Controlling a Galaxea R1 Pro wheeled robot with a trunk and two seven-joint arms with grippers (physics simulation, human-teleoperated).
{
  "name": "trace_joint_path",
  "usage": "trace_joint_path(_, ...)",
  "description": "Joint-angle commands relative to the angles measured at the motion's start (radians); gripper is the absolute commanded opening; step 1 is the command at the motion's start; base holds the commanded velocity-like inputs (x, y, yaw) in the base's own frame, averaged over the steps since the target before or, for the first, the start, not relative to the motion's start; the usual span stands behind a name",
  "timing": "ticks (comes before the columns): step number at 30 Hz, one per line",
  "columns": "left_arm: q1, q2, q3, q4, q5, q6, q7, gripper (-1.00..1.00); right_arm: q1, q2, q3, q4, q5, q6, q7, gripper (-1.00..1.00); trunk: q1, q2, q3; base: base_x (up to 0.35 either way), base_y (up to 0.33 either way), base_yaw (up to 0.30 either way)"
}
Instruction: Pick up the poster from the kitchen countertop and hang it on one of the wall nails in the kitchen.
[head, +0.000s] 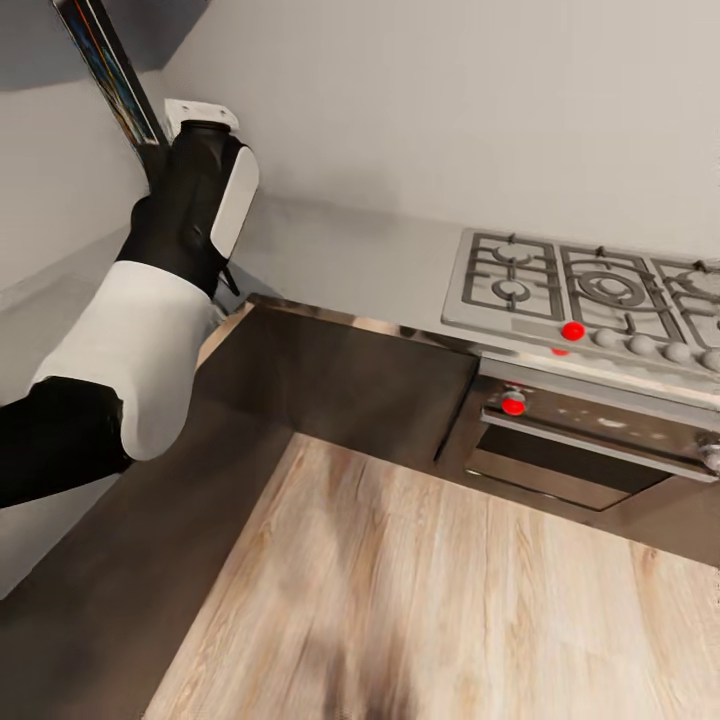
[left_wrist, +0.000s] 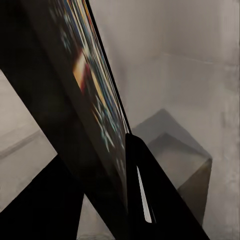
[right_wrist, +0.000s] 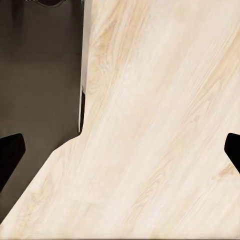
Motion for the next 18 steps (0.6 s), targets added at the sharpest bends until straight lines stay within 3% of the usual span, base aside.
trace_joint_path(1,-0.001,0.0,-0.004,-0.004,0.005,0.009,-0.004,-1.0,0.001,-0.001,0.007,-0.002,0.007,0.003,-0.01,1.0,0.0,-0.001,0.0,-0.313,0.0,-0.005)
trace_joint_path(7,-0.001,-0.002,-0.006,-0.023,0.006,0.016,-0.053,-1.0,0.001,-0.001,0.007,-0.001,0.007,0.003,-0.01,1.0,0.0,-0.001,0.008,-0.163,0.0,-0.041)
trace_joint_path(10,-0.001,-0.007,-0.008,-0.029,0.029,0.017,-0.063,-1.0,0.001,-0.001,0.007,-0.001,0.007,0.003,-0.01,1.0,0.0,-0.001,0.013,-0.039,0.0,-0.071)
trace_joint_path(11,-0.001,-0.02,-0.01,-0.044,0.113,0.018,-0.067,-1.0,0.001,-0.001,0.007,-0.002,0.007,0.003,-0.01,1.0,0.0,-0.001,0.014,-0.01,0.0,-0.04)
trace_joint_path(13,-0.001,-0.021,-0.011,-0.053,0.143,0.018,-0.068,-1.0,0.001,-0.001,0.007,-0.002,0.007,0.003,-0.01,1.0,0.0,-0.001,0.015,-0.007,0.0,-0.029)
trace_joint_path(14,-0.001,-0.021,-0.014,-0.064,0.208,0.02,-0.069,-1.0,0.001,-0.001,0.007,-0.002,0.007,0.003,-0.01,1.0,0.0,-0.001,0.016,-0.002,0.0,-0.008)
trace_joint_path(16,-0.001,-0.021,-0.018,-0.066,0.23,0.021,-0.069,-1.0,0.001,-0.001,0.007,-0.002,0.007,0.002,-0.01,1.0,0.0,-0.001,0.016,-0.002,0.0,-0.006)
trace_joint_path(17,-0.001,-0.021,-0.044,-0.069,0.273,0.022,-0.07,-1.0,0.001,-0.001,0.007,-0.002,0.007,0.002,-0.01,1.0,0.0,-0.001,0.016,-0.06,0.0,-0.014)
trace_joint_path(18,-0.001,-0.021,-0.045,-0.069,0.28,0.022,-0.07,-1.0,0.001,-0.001,0.007,-0.002,0.007,0.002,-0.01,1.0,0.0,-0.001,0.017,-0.129,-0.026,-0.053)
